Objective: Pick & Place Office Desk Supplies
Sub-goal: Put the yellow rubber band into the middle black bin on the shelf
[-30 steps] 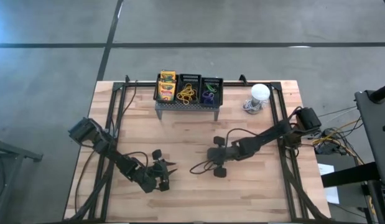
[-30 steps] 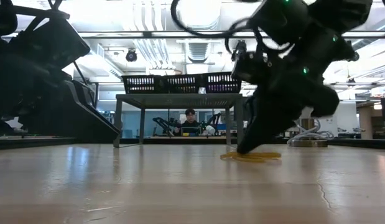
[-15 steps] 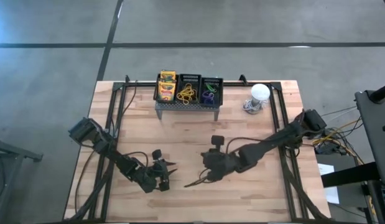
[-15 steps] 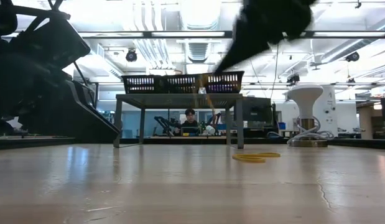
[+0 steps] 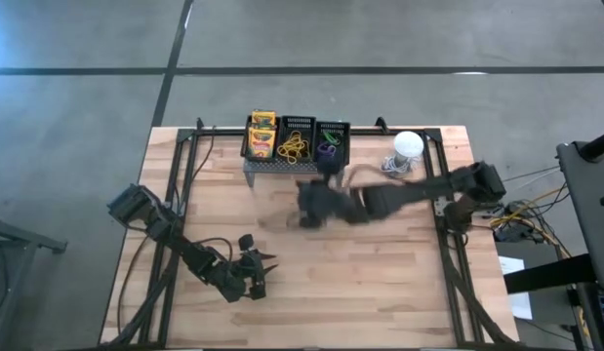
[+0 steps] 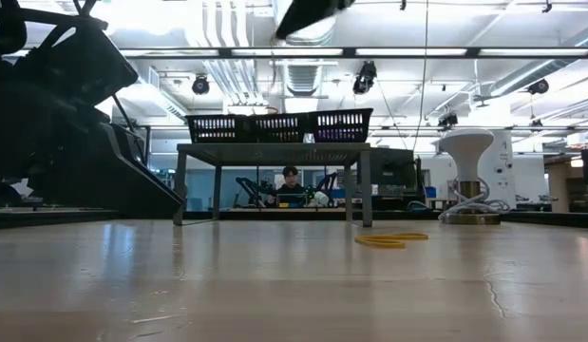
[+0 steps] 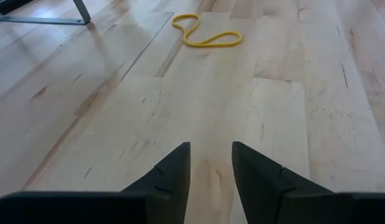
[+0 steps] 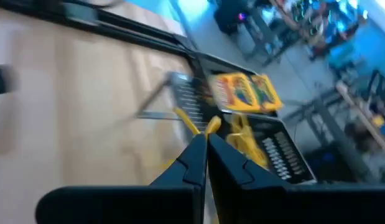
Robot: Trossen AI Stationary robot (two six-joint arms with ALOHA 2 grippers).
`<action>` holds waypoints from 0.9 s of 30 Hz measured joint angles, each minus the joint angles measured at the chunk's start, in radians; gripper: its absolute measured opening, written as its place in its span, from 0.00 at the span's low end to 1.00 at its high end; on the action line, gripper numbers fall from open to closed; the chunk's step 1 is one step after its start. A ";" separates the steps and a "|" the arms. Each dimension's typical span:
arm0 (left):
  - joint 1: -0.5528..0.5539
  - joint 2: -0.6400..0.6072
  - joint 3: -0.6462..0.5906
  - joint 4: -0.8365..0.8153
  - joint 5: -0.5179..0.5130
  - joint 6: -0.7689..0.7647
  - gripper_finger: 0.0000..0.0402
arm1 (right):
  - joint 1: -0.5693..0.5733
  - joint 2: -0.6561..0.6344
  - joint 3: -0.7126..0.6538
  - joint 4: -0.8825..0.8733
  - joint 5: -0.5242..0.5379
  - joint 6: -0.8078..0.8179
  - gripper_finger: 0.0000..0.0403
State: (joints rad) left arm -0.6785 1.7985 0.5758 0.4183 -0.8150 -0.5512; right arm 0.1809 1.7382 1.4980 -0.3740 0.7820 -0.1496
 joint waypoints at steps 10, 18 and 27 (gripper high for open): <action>0.000 0.000 0.000 -0.002 0.000 0.001 0.30 | -0.397 0.000 0.003 0.087 -0.377 0.072 0.02; 0.003 0.000 0.000 -0.004 0.000 0.001 0.30 | -0.552 0.019 -0.001 0.128 -0.660 0.215 0.07; 0.004 0.000 0.000 -0.004 0.000 0.004 0.30 | -0.532 0.036 -0.001 0.120 -0.659 0.213 0.29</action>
State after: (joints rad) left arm -0.6746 1.7985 0.5758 0.4138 -0.8150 -0.5476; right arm -0.3510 1.7742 1.4975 -0.2539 0.1229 0.0632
